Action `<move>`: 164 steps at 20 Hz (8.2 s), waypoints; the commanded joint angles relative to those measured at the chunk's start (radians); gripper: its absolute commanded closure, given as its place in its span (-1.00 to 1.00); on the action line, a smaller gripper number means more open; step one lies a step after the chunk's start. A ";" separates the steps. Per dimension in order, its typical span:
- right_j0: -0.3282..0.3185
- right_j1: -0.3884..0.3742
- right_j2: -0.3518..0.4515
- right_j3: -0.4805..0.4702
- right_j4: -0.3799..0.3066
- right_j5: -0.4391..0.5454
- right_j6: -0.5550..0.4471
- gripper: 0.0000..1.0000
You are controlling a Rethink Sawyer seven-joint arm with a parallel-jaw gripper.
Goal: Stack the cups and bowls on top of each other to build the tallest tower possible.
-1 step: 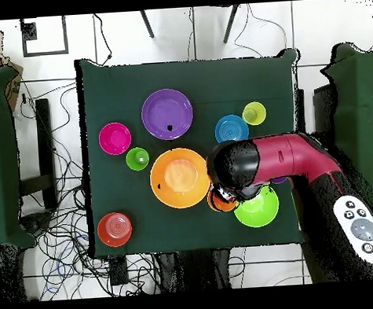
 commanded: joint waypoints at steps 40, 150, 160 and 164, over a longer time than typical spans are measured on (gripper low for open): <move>0.128 0.042 -0.202 0.045 -0.061 -0.270 0.286 1.00; 0.353 0.134 -0.257 -0.067 0.074 -0.185 0.413 1.00; 0.368 0.162 -0.272 -0.075 0.075 -0.209 0.420 1.00; 0.344 0.163 -0.268 -0.061 0.085 -0.259 0.417 1.00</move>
